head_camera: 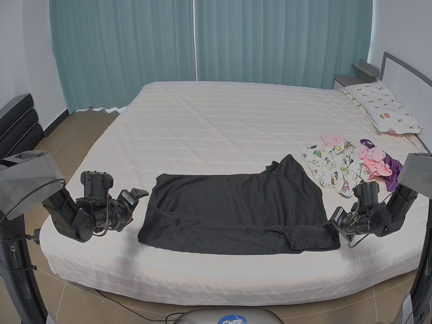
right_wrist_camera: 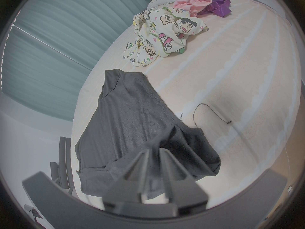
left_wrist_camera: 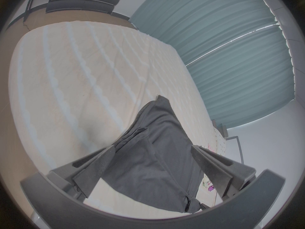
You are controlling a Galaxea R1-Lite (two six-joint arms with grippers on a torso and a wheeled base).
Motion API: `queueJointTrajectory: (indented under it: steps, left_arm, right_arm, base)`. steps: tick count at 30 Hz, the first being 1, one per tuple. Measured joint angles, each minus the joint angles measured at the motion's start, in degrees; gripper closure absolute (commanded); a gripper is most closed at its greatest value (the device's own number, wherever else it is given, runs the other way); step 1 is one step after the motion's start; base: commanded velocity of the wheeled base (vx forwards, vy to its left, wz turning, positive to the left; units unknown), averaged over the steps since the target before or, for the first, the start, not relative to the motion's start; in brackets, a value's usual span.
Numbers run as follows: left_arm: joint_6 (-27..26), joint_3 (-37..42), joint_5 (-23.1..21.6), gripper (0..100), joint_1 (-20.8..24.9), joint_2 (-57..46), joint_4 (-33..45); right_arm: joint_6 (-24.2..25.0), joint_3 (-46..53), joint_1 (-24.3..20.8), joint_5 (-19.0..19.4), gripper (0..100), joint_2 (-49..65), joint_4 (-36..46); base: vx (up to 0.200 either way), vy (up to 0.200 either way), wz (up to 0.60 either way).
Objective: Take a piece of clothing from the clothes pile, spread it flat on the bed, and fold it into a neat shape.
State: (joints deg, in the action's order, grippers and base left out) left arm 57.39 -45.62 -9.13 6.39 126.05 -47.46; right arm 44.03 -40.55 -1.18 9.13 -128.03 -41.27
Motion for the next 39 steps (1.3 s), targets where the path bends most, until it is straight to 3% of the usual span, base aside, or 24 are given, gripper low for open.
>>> queueJointTrajectory:
  steps: [6, 20, 39]
  left_arm:
    - [-4.46, -7.24, -0.12, 0, 0.74, 3.06, 5.06]
    - [-25.76, -17.29, -0.37, 0, 2.97, 12.24, 8.73]
    - [-28.57, -22.05, 0.16, 0, 3.50, 15.90, 8.87]
  right_arm:
    - [-0.27, 0.76, -0.29, -0.16, 0, 0.24, -0.72]
    - [-1.30, 4.02, 0.15, -0.54, 0, 1.45, -7.03]
    - [-1.41, 4.06, 0.24, -0.54, 0, 1.49, -7.14]
  base:
    - [0.000, 0.000, 0.00]
    - [0.000, 0.000, 0.00]
    - [0.000, 0.000, 0.00]
